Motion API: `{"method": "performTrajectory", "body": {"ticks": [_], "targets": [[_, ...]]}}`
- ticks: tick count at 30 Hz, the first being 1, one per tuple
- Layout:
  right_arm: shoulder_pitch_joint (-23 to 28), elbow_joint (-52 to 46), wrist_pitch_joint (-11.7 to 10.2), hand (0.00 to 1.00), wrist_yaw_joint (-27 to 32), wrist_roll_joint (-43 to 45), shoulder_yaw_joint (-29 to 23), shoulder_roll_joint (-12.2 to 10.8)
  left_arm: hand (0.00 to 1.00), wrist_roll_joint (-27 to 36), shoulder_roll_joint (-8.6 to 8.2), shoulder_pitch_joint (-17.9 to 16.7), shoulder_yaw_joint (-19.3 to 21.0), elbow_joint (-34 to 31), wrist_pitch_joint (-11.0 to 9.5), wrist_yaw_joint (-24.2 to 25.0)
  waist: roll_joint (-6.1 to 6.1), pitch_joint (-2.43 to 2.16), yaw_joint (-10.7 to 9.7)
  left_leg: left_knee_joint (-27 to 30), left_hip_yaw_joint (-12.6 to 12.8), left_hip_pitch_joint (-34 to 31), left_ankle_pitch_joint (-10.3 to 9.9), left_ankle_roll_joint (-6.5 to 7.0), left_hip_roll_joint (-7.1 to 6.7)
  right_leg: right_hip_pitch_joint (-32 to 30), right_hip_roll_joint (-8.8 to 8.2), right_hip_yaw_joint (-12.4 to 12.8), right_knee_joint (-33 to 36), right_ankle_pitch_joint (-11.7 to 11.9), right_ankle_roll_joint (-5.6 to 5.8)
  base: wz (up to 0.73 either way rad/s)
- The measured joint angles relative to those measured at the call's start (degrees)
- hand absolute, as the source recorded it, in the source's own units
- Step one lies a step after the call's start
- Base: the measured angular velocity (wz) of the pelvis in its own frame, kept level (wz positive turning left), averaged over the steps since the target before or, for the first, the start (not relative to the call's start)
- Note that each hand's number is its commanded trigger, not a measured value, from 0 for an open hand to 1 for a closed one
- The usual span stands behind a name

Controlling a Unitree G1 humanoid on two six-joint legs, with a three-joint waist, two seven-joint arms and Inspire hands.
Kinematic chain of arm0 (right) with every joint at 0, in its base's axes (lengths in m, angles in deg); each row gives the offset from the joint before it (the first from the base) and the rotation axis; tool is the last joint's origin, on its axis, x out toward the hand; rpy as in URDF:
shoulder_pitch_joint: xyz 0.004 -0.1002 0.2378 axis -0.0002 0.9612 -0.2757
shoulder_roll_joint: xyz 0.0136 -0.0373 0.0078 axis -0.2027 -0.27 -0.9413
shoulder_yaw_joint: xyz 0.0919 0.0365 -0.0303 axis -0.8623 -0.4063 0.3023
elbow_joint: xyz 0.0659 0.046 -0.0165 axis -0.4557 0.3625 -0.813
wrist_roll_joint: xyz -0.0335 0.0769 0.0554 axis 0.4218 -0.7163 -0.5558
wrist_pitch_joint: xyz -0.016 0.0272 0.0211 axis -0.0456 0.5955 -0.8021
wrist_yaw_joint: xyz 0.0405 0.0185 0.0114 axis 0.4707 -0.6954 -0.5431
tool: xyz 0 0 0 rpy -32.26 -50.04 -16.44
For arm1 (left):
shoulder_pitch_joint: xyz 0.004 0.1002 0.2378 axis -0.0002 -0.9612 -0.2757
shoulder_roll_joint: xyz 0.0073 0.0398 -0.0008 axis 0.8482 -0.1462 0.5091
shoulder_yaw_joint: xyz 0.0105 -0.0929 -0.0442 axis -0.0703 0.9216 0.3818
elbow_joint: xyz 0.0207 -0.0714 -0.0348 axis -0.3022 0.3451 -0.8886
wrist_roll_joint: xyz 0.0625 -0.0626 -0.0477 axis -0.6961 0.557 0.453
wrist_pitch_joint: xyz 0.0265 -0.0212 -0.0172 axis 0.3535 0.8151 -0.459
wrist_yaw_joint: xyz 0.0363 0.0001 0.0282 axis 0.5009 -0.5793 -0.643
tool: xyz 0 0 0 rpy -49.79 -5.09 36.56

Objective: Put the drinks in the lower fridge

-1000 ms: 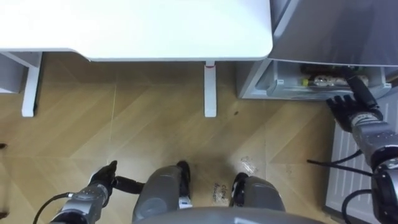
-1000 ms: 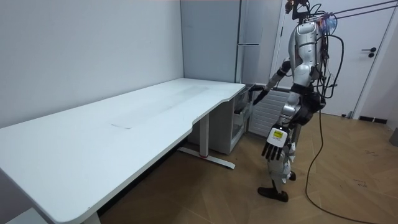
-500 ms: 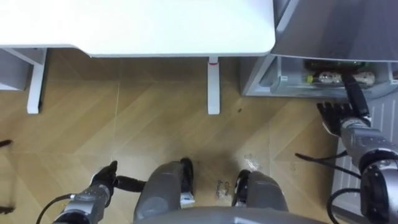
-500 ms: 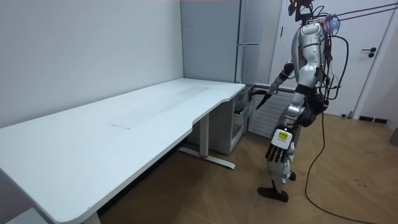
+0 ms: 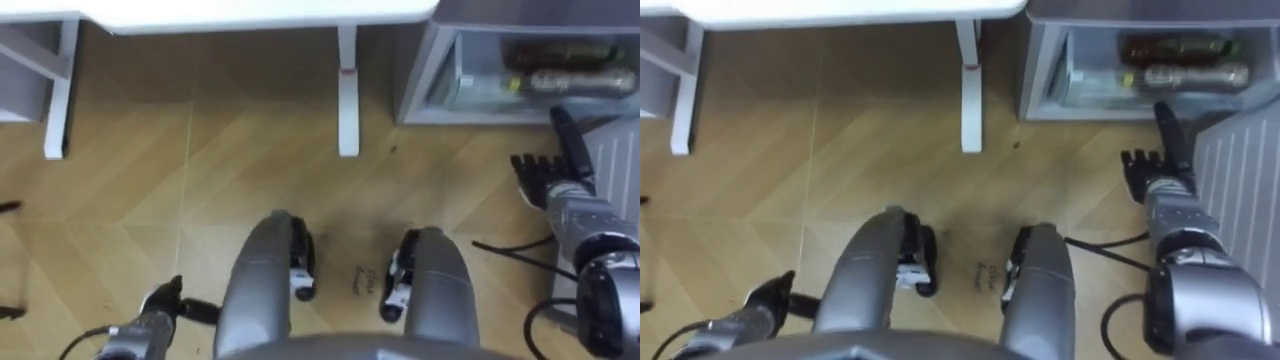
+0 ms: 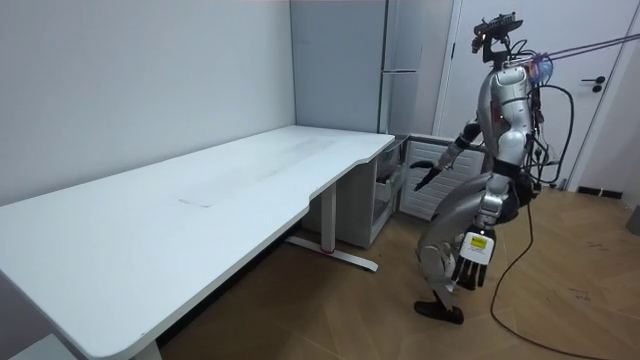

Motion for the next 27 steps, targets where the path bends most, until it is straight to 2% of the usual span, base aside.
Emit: {"method": "performTrajectory", "body": {"ticks": [1,6,10,15,17,22,27], "targets": [[-0.1,-1.4,-0.3,0.0,-0.1,0.0,0.3,0.0,0.0,0.0,-0.01,0.0,0.0,-0.4,0.0,0.0,-0.03,0.02,-0.1,2.5,-0.1,-2.0,-0.8,0.17,0.0,-1.9,-0.71,0.1,2.7,-1.0,-0.31,0.06],[-2.2,-2.5,-1.0,0.0,-1.2,0.0,1.5,0.1,0.0,-0.1,0.11,0.1,0.0,-1.7,0.0,0.0,-0.13,0.0,-0.2,9.7,-1.1,-7.7,-2.8,0.78,0.01,-6.6,-1.6,0.5,9.4,-3.2,-0.09,0.08],[-5.1,-3.0,-1.0,0.0,-3.4,0.0,1.9,0.3,0.0,0.1,0.3,0.2,-0.3,-1.7,0.1,0.4,-0.38,-0.03,-0.4,13.1,-1.2,-12.1,-3.2,1.48,-0.08,-10.9,-2.61,1.1,12.8,-3.4,0.09,0.02],[-7.5,-3.4,-1.0,0.0,-5.3,0.0,2.1,0.3,0.0,0.1,0.5,0.2,-0.8,-1.7,0.1,1.2,-0.67,-0.03,-0.1,15.4,-0.7,-15.9,-3.3,1.83,-0.35,-15.0,-3.24,2.2,15.2,-3.6,0.51,0.02],[-7.6,-5.4,-1.1,0.0,-5.4,0.0,2.8,0.5,0.0,0.1,0.91,-0.1,-1.7,-2.4,0.0,1.5,-0.73,-0.02,-0.1,15.7,-0.7,-17.1,-3.3,1.83,-0.89,-16.2,-3.8,2.3,15.8,-3.7,0.69,0.11],[-7.8,-7.5,-1.1,0.0,-5.5,0.0,3.7,0.7,0.0,-0.1,1.57,-1.1,-1.4,-4.1,-0.7,1.6,-1.21,-0.01,-0.6,16.2,-0.4,-19.2,-3.3,1.92,-1.0,-18.4,-4.36,2.5,16.2,-3.6,0.84,0.02],[-8.0,-11.1,-0.9,0.0,-2.4,0.1,4.8,1.5,0.0,0.2,1.98,-1.9,-1.3,-4.1,-1.3,1.6,-1.45,-0.09,-0.5,16.2,0.7,-19.2,-3.7,2.53,-1.02,-19.2,-6.15,2.9,16.6,-3.6,1.32,-0.04]]}}
